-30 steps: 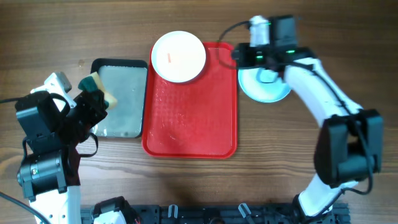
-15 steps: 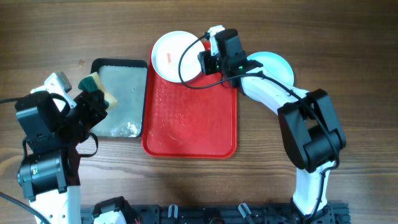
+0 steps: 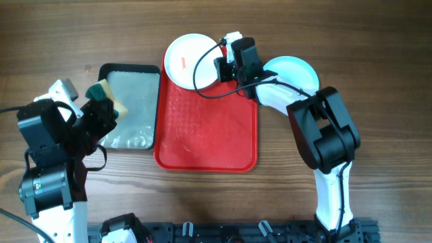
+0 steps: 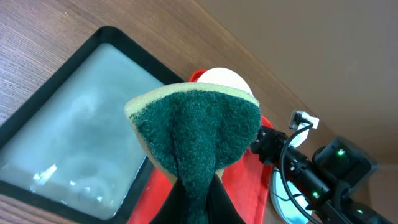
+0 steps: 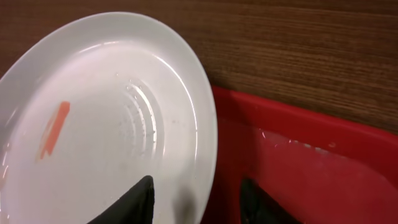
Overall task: Clean dirty plates on tray and stack at the side
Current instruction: 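Drag the white plate to the red tray center with the right gripper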
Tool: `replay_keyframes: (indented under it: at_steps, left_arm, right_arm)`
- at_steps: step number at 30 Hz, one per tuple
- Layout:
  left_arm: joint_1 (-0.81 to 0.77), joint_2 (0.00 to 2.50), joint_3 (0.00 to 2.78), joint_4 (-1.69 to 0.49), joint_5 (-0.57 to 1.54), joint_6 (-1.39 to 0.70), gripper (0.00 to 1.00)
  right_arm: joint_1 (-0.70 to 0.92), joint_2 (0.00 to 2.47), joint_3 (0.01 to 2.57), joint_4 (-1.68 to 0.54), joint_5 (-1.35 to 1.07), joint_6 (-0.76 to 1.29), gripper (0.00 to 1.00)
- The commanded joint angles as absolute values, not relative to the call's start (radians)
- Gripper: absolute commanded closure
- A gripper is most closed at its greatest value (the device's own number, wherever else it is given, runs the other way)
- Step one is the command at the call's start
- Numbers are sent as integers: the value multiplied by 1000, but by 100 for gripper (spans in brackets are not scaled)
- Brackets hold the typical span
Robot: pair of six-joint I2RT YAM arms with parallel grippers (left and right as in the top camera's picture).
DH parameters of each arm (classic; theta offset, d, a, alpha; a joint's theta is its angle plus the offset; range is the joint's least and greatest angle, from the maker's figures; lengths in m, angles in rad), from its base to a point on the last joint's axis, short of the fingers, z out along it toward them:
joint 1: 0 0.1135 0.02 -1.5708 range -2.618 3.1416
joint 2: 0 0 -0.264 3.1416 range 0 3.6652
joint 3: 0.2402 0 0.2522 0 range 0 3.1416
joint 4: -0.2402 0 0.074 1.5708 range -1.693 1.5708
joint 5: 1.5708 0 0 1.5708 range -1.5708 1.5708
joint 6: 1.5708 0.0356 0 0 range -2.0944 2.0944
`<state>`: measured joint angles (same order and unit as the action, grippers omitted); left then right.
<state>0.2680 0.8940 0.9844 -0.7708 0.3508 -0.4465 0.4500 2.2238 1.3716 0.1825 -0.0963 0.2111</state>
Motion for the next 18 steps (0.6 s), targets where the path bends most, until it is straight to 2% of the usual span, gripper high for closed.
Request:
replay_keyframes:
  at_steps: [1, 2, 5, 6, 13, 18]
  left_arm:
    - [263, 893, 982, -768, 371, -422, 96]
    - [263, 893, 982, -768, 371, -422, 96]
    - [264, 893, 982, -768, 371, -422, 96]
    - [264, 893, 982, -768, 370, -422, 96]
    - [264, 893, 982, -768, 370, -422, 96]
    - [263, 893, 982, -769, 370, -395, 96]
  right_arm:
    - [450, 2239, 1383, 198, -112, 244, 68]
    - [450, 2239, 1383, 192, -112, 244, 71]
    - [450, 2239, 1383, 153, -121, 243, 93]
    - [450, 2238, 1383, 142, -139, 244, 96]
    - [448, 2141, 1383, 7, -184, 243, 96]
    - [448, 2012, 1383, -230, -180, 242, 96]
